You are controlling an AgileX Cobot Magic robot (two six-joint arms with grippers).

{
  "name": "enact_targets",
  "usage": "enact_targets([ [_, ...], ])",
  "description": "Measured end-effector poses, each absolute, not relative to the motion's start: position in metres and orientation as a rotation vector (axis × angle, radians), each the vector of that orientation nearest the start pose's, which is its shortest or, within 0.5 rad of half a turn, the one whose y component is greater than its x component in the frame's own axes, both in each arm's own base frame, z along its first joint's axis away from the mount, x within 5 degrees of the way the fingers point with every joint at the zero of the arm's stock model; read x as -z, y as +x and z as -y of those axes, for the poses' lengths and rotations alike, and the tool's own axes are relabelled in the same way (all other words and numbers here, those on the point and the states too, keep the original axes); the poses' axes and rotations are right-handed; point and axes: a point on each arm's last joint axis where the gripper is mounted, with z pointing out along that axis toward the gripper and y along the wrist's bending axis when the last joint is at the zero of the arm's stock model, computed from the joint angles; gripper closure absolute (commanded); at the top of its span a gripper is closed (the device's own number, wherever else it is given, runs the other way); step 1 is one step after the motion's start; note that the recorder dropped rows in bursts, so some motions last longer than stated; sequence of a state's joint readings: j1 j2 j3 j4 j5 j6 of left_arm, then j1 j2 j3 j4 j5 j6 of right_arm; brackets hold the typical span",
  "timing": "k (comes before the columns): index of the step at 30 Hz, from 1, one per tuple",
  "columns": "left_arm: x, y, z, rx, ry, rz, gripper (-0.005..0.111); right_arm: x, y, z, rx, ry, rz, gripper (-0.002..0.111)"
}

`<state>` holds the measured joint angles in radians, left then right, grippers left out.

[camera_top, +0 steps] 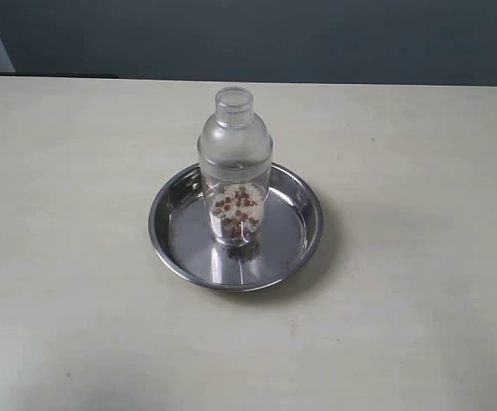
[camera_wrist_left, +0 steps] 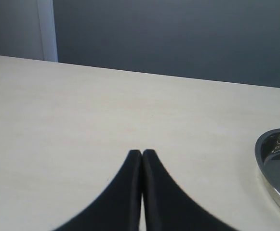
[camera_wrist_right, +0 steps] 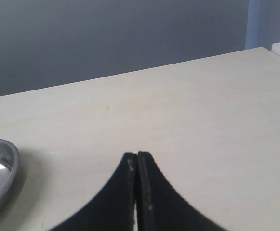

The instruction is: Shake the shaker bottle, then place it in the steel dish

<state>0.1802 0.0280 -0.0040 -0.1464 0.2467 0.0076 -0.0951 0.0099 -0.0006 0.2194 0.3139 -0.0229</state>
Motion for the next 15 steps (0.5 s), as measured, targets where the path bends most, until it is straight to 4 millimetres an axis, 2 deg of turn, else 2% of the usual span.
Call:
enact_targets([
  [15,-0.1914,0.0567,-0.0084,-0.059,-0.208,-1.733,0.106,-0.1852,0.055,-0.0009,-0.125,0.205,-1.789,0.109],
])
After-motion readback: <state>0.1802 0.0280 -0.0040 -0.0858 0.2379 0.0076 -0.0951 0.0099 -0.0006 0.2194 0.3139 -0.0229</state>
